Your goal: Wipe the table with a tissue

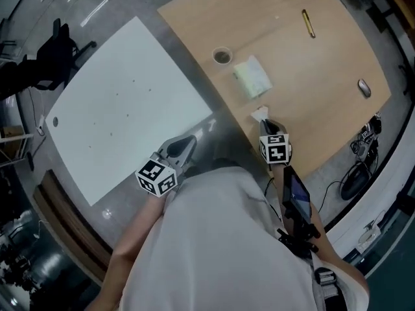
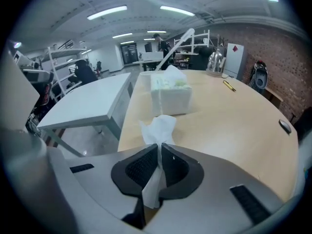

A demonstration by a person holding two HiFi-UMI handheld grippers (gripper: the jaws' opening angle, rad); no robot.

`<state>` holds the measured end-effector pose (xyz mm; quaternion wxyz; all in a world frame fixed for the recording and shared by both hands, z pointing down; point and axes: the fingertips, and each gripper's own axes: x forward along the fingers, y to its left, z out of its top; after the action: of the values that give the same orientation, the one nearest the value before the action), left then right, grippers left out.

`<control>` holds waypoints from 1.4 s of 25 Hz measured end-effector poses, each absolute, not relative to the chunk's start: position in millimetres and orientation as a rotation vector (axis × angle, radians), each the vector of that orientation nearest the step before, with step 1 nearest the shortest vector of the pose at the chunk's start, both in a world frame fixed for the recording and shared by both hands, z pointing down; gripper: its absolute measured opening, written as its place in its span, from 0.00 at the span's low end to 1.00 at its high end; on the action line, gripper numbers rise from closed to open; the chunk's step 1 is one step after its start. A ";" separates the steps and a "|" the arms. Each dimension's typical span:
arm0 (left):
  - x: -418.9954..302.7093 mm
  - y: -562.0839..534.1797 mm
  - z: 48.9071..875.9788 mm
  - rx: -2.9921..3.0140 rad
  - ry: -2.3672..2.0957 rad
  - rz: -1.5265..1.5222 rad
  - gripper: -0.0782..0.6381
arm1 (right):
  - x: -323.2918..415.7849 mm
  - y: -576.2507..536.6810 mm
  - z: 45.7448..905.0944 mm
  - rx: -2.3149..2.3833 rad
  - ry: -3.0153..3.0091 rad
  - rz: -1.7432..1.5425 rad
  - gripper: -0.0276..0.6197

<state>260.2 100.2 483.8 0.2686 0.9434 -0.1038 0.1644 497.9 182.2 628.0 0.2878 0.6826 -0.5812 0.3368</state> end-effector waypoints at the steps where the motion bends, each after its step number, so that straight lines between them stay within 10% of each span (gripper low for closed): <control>1: 256.1 98.6 484.1 2.541 -0.295 0.432 0.12 | 494.9 175.9 620.4 1.821 -1.577 0.870 0.09; 35: -70.5 42.2 484.2 2.407 -0.887 0.115 0.12 | 141.4 -2.6 505.7 1.213 -2.201 0.246 0.09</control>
<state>-70.5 42.2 484.2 0.2831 0.8990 -0.3312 0.0431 141.4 -2.6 505.7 0.3034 0.4578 -0.8305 0.0927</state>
